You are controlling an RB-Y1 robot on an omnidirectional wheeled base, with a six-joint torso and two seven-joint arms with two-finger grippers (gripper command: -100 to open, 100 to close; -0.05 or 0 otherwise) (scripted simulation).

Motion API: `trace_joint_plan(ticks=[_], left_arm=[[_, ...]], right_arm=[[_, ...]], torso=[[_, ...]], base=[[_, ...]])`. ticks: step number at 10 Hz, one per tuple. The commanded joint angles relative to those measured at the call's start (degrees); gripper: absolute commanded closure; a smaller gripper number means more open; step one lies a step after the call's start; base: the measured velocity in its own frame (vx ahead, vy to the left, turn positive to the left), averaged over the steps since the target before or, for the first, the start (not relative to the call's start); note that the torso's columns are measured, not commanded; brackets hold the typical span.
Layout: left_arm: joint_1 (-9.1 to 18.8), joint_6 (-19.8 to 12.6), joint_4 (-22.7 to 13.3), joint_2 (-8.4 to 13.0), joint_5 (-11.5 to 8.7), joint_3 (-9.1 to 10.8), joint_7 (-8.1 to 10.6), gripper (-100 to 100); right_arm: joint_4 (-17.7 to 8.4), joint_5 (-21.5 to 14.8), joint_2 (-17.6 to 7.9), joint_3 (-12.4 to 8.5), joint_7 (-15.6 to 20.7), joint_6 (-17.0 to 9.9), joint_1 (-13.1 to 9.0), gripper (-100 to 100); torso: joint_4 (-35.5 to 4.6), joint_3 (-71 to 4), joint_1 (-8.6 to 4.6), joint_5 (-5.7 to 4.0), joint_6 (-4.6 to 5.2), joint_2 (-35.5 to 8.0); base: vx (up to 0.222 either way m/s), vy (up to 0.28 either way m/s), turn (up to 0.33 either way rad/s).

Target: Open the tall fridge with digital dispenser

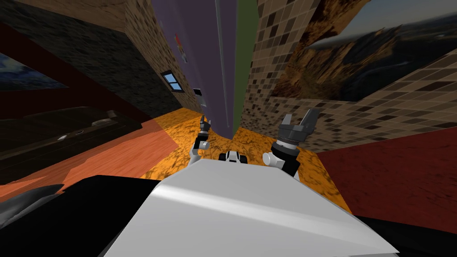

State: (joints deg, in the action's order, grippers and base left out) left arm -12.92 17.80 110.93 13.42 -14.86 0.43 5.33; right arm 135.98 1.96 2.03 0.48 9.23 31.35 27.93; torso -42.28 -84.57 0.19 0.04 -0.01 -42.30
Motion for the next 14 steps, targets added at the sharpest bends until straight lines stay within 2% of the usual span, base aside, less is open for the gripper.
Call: trace_joint_plan(ticks=[1,2,3,5,6,9,10,11,12,14], left_arm=[[3.2,-0.8,-4.7,1.0,-1.8,0.56,2.54,-100],[4.6,-1.3,-6.4,1.5,-2.7,0.79,3.71,-100],[4.6,-1.3,-7.1,1.5,-2.7,0.79,3.71,-100],[7.6,-2.1,-11.3,2.7,-4.4,1.28,6.11,-100],[7.6,-2.1,-11.7,2.7,-4.4,1.28,6.11,-100],[12.2,-3.6,-18.0,4.8,-7.0,2.02,9.78,-100],[12.2,-3.6,-19.2,4.8,-7.0,2.02,9.78,-100],[13.8,-4.1,-20.9,5.6,-7.9,2.27,11.0,-100],[13.8,-4.1,-21.9,5.6,-7.9,2.27,11.0,-100],[16.9,-5.1,-26.1,7.4,-9.6,2.77,13.43,-100]], right_arm=[[0.0,0.0,0.0,0.0,0.0,0.0,0.0,0],[0.0,0.0,0.0,0.0,0.0,0.0,0.0,0],[0.0,0.0,0.0,0.0,0.0,0.0,0.0,0],[0.0,0.0,0.0,0.0,0.0,0.0,0.0,0],[0.0,0.0,0.0,0.0,0.0,0.0,0.0,0],[0.0,0.0,0.0,0.0,0.0,0.0,0.0,0],[0.0,0.0,0.0,0.0,0.0,0.0,0.0,0],[0.0,0.0,0.0,0.0,0.0,0.0,0.0,0],[0.0,0.0,0.0,0.0,0.0,0.0,0.0,0],[0.0,0.0,0.0,0.0,0.0,0.0,0.0,0]], torso=[[0.0,0.0,0.01,0.02,0.0,0.0],[0.0,0.0,-0.17,-0.03,0.01,0.0],[0.0,0.0,-0.39,-0.1,0.02,0.0],[0.0,0.0,-0.08,-0.01,0.0,0.0],[0.0,0.0,-0.19,-0.04,0.01,0.1],[0.0,0.0,-0.33,-0.08,0.01,0.1],[0.0,0.0,-0.45,-0.12,0.01,0.1],[0.0,0.0,-0.14,-0.05,0.01,0.0],[0.0,0.0,0.02,0.02,0.0,0.0],[0.0,0.1,-0.17,-0.02,0.01,-0.1]], base=[[0.053,-0.138,0.027],[0.039,-0.189,0.029],[0.027,-0.149,0.014],[0.041,-0.139,0.023],[0.047,-0.113,0.012],[0.045,-0.163,0.027],[0.047,-0.151,0.012],[0.058,-0.113,0.013],[0.036,-0.085,0.007],[0.018,-0.129,0.025]])
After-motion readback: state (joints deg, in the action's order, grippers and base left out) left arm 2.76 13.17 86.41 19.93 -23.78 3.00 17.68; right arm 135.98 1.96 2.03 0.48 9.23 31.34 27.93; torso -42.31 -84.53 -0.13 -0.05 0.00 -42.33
